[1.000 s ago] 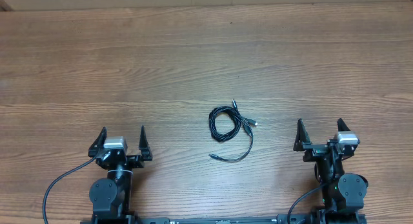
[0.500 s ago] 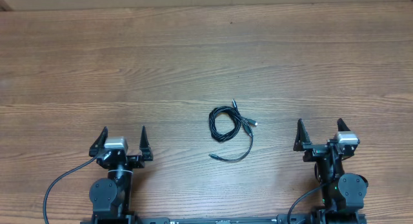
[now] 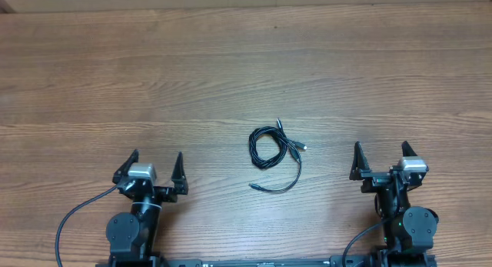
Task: Untangle cables
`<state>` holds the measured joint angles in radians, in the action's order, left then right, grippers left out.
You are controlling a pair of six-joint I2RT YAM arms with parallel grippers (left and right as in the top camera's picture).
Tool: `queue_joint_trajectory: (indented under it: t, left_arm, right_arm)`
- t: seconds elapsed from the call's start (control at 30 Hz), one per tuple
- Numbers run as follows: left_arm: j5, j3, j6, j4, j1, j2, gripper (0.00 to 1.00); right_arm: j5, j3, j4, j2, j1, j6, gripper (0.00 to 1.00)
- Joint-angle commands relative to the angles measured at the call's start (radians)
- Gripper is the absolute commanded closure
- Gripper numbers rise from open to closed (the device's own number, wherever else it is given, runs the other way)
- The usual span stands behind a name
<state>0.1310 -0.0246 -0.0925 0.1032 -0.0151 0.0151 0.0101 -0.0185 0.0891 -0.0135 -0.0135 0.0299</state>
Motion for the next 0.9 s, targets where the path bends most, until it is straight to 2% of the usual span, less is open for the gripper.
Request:
queue_joint_trajectory:
  t: [0.0,0.23,0.47,0.67,0.87]
  left_arm:
    - [0.054,-0.063,-0.020,0.058,-0.008,-0.011,0.00]
    - [0.053,-0.198,-0.016,0.177,-0.008,-0.010,0.01]
    - [0.074,-0.287,-0.020,0.190,-0.008,0.032,0.01]
    - [0.166,-0.449,-0.015,0.246,-0.008,0.222,0.00]
    - [0.290,-0.729,0.011,0.393,-0.008,0.529,0.00]
  right_arm:
    - [-0.011,0.011,-0.006,0.011,-0.007,-0.003,0.00]
    - [-0.011,0.011,-0.006,0.011,-0.007,-0.003,0.00]
    - [-0.011,0.011,-0.006,0.011,-0.007,-0.003,0.00]
    - [-0.011,0.011,-0.006,0.011,-0.007,-0.003,0.00]
    - [-0.012,0.011,-0.006,0.011,-0.007,-0.003,0.00]
